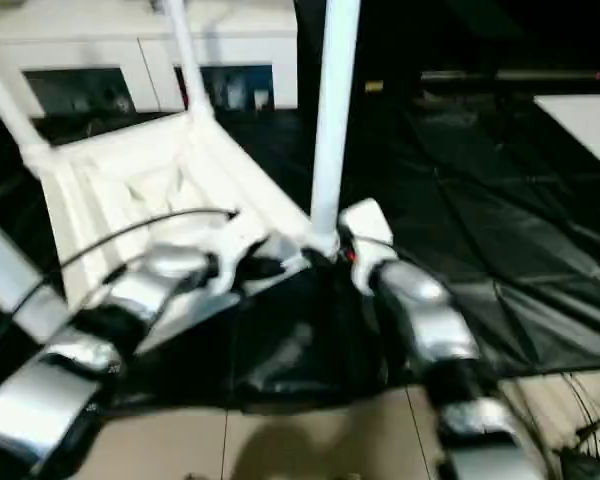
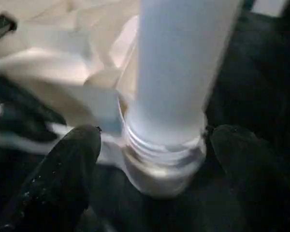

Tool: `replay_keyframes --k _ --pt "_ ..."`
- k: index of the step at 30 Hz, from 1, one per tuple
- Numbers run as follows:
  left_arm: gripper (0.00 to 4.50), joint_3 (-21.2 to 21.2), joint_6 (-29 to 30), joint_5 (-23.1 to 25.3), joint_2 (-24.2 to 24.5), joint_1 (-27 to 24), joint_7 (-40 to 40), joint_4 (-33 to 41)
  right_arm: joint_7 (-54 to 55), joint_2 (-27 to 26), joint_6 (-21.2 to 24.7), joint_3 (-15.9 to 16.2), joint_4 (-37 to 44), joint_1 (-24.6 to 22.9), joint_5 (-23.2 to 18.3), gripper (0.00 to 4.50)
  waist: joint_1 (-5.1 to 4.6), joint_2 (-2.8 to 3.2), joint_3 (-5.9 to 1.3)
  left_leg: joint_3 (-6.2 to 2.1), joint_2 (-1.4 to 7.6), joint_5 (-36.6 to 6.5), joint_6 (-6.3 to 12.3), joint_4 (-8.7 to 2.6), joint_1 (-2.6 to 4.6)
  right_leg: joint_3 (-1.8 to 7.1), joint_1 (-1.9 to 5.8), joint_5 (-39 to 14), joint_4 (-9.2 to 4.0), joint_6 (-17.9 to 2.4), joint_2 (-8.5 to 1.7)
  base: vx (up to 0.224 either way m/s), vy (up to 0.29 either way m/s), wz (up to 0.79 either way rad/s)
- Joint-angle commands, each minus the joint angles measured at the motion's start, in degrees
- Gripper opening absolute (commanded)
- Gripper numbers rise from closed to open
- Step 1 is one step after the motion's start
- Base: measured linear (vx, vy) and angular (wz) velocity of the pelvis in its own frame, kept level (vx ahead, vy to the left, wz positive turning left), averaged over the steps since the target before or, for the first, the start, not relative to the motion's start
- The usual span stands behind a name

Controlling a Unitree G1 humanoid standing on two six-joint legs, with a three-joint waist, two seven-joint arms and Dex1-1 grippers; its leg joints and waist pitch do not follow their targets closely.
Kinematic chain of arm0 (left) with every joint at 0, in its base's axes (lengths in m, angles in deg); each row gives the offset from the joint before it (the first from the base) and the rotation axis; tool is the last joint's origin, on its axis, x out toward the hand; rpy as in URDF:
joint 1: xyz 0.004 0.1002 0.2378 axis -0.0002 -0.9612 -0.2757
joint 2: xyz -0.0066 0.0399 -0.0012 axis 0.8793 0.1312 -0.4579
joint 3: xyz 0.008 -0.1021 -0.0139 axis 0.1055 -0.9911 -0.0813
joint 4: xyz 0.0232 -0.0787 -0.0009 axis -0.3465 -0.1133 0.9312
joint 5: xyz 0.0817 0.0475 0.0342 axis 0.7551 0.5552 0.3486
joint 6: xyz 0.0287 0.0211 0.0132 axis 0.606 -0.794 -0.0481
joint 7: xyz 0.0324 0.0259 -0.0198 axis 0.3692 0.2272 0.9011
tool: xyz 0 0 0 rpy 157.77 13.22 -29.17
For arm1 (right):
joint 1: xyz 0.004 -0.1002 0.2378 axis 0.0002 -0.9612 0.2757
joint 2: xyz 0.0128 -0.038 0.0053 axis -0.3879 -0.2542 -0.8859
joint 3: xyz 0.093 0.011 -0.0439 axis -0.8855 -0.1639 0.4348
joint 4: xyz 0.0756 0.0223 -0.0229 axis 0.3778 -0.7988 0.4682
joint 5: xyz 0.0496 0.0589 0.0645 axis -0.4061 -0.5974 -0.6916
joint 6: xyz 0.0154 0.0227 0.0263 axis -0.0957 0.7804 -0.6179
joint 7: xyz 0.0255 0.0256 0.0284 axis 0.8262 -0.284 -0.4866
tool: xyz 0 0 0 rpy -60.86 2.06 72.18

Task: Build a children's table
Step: Rotate leg to tighten

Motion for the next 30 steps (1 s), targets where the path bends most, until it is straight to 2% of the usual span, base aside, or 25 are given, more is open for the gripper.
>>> replay_keyframes --k 1,2,3,6,10,12,15,21,23,25,30 --pt "0.00 3.3 -1.5 2.1 1.2 -2.4 4.4 -0.8 -3.7 0.8 -0.8 1.0 2.6 -0.5 -1.2 4.03 0.51 -0.34 -3.95 -1.16 2.68 -14.2 4.75 -3.87 0.87 1.94 2.88 -11.4 -3.55 -14.8 -3.23 0.000 0.000 0.00" --pt "0.00 3.6 -5.4 0.2 3.1 -5.0 10.4 2.9 -7.4 3.1 -0.9 1.7 4.8 -2.3 -1.8 4.03 0.77 0.07 -3.96 -1.14 2.77 -14.4 4.62 -3.87 1.02 1.85 2.79 -11.4 -3.58 -15.2 -3.17 0.000 0.000 0.00" --pt "0.00 3.6 -5.6 0.1 3.1 -5.1 10.6 3.0 -7.6 3.2 -0.9 1.7 4.9 -2.4 -1.8 4.03 1.00 -0.19 -3.82 -1.20 3.01 -14.9 4.46 -4.06 0.81 1.83 3.05 -11.7 -3.46 -15.0 -3.21 0.000 0.000 0.00" --pt "0.00 3.9 -5.4 -1.1 5.2 -7.5 14.2 8.2 -10.7 4.7 -0.2 2.3 7.0 -3.8 -2.9 4.03 1.65 0.20 -3.95 -1.04 3.31 -15.9 3.45 -4.13 1.43 1.94 2.52 -11.6 -3.20 -15.6 -3.11 0.000 0.000 0.00" --pt "0.00 3.7 -4.7 -2.2 6.2 -9.1 16.8 11.4 -12.1 5.0 0.2 2.6 7.4 -4.3 -3.0 4.03 1.99 0.24 -3.70 -0.97 3.31 -17.8 1.96 -4.42 1.53 2.08 2.23 -14.6 -3.45 -14.7 -3.17 0.000 0.000 0.00" --pt "0.00 3.6 -4.9 -2.2 6.4 -9.3 17.0 11.8 -12.5 4.9 0.1 2.9 7.0 -4.2 -2.7 4.03 2.16 0.10 -3.68 -1.03 3.30 -18.0 1.34 -4.48 1.49 2.17 2.29 -15.3 -3.44 -14.2 -3.31 0.000 0.000 0.00" --pt "0.00 3.6 -5.7 -1.2 6.7 -9.2 15.9 11.1 -12.9 4.8 0.2 3.2 6.8 -4.0 -2.8 4.03 2.24 -0.10 -3.77 -1.03 3.11 -16.8 1.38 -4.38 1.36 2.19 2.36 -14.9 -3.41 -13.5 -3.33 0.000 0.000 0.00" --pt "0.00 4.0 -6.2 0.2 6.8 -9.5 13.6 11.8 -12.9 4.9 0.1 3.5 6.8 -3.8 -2.5 4.03 2.44 0.00 -3.81 -0.98 3.15 -15.8 1.71 -4.27 1.41 2.19 2.29 -14.2 -3.39 -13.4 -3.27 0.000 0.000 0.00" --pt "0.00 3.3 -3.2 -0.6 6.2 -9.1 13.5 11.8 -12.8 4.9 -0.1 3.4 6.7 -3.7 -2.1 4.03 2.56 -0.03 -3.77 -0.97 3.11 -16.1 1.54 -4.29 1.44 2.16 2.27 -14.8 -3.44 -13.2 -3.24 0.000 0.000 0.00" --pt "0.44 2.9 -1.9 -0.9 5.9 -8.8 12.9 11.6 -12.7 4.9 -0.2 3.3 6.6 -3.7 -1.9 4.16 2.57 0.00 -3.75 -0.97 3.09 -16.2 1.36 -4.30 1.46 2.17 2.28 -15.2 -3.47 -13.2 -3.26 0.000 0.000 0.00" --pt "0.55 3.5 -3.9 0.5 6.0 -8.5 11.2 10.6 -12.4 4.8 -0.5 3.4 6.5 -3.8 -1.7 4.16 2.51 -0.10 -3.76 -1.10 2.97 -16.0 1.54 -4.28 1.32 2.12 2.37 -16.5 -3.69 -12.3 -3.27 0.000 0.000 0.00"
